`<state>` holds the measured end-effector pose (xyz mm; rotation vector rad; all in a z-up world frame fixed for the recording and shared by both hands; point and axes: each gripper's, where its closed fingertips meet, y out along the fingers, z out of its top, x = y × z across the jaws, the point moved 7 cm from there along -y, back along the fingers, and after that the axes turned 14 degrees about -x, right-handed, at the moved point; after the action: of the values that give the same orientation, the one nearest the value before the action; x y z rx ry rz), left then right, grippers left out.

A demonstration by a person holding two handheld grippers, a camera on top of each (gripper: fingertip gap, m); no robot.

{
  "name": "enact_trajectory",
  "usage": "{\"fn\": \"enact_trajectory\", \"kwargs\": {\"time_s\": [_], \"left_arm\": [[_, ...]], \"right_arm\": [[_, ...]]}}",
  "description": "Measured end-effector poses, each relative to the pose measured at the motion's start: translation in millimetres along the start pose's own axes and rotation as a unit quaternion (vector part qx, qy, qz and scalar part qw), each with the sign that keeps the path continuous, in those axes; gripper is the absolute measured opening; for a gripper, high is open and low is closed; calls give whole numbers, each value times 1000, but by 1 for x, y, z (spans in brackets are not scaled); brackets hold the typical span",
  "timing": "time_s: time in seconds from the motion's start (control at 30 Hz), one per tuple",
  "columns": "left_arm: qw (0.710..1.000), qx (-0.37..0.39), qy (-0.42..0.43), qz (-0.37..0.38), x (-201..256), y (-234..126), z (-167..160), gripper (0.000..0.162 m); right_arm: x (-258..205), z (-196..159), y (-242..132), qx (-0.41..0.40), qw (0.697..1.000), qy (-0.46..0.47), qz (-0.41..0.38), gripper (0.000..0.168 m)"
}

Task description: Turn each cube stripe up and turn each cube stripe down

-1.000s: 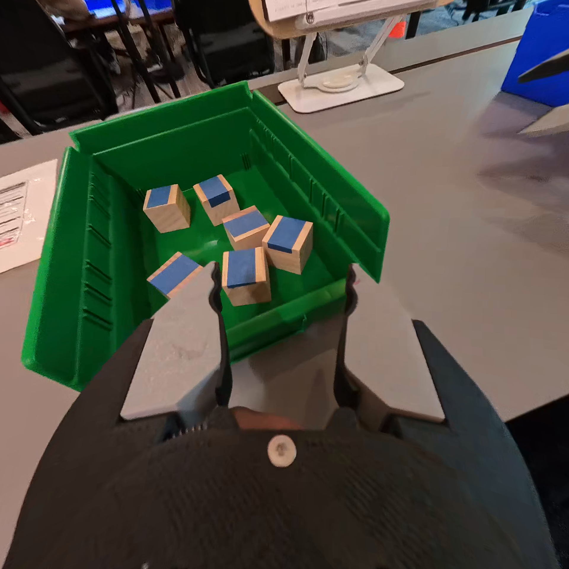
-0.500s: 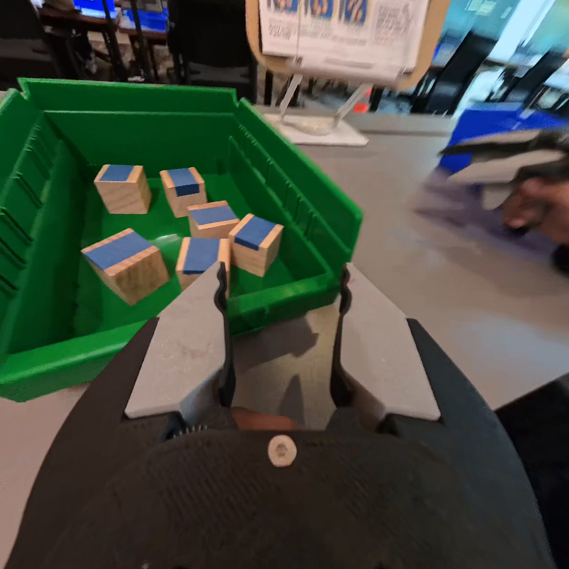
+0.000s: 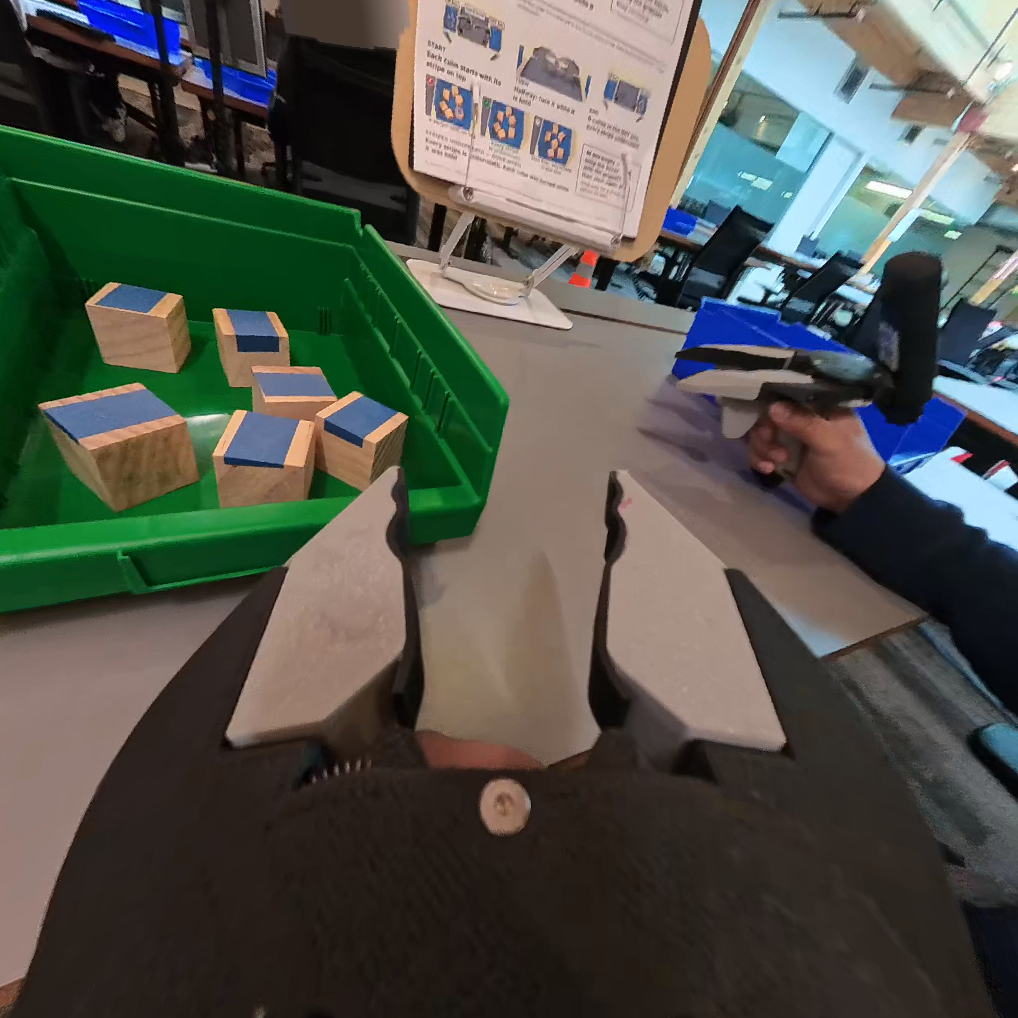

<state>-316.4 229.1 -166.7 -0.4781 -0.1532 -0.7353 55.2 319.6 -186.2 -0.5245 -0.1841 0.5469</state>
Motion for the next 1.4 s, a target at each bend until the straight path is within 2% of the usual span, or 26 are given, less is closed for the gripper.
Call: {"fn": "enact_trajectory", "kwargs": {"time_s": [0.13, 0.3, 0.37, 0.43, 0.5, 0.53, 0.6, 0.63, 0.7, 0.8, 0.9, 1.0, 1.1, 1.23, 1.4], "left_arm": [[999, -27, 27, 22, -6, 4, -2, 76], [995, 58, -31, -70, -12, -6, 61, 70], [997, 50, -7, -56, -19, 0, 77, 72], [1000, 3, 30, -4, -33, 14, 81, 76], [994, -94, 52, 34, -52, 33, 75, 67], [988, -140, 58, 27, -58, 42, 73, 62], [977, -197, 76, 30, -72, 58, 73, 48], [967, -227, 93, 61, -84, 66, 72, 47], [937, -309, 121, 108, -101, 77, 61, 57], [892, -414, 157, 94, -100, 84, 39, 66], [864, -457, 185, 105, -97, 88, 38, 69], [845, -484, 197, 112, -98, 94, 40, 64], [843, -496, 177, 109, -107, 99, 43, 46], [851, -510, 108, 65, -116, 106, 39, 46], [831, -535, 129, 83, -118, 111, 34, 45]], "right_arm": [[3, -1, 0, 1, 1000, 16, -1, 77], [1, -2, 3, 0, 1000, 23, 15, 75], [0, -4, 6, -9, 1000, 18, 17, 75], [-2, -5, 7, -12, 1000, 15, 19, 75], [-4, -4, 8, -13, 1000, 13, 21, 75], [-5, -4, 8, -13, 1000, 14, 21, 74], [-7, -4, 9, -16, 999, 18, 28, 74], [-8, -4, 10, -18, 999, 20, 34, 74], [-11, -4, 11, -22, 999, 18, 40, 74], [-16, -2, 10, -22, 999, 4, 42, 74], [-21, -1, 10, -24, 999, -10, 43, 74], [-25, 1, 9, -20, 999, -14, 49, 73], [-25, 0, 8, -20, 999, -19, 46, 73], [-21, -1, 7, -20, 999, -26, 28, 72], [-13, -2, 4, -13, 1000, -10, 20, 71]]}}
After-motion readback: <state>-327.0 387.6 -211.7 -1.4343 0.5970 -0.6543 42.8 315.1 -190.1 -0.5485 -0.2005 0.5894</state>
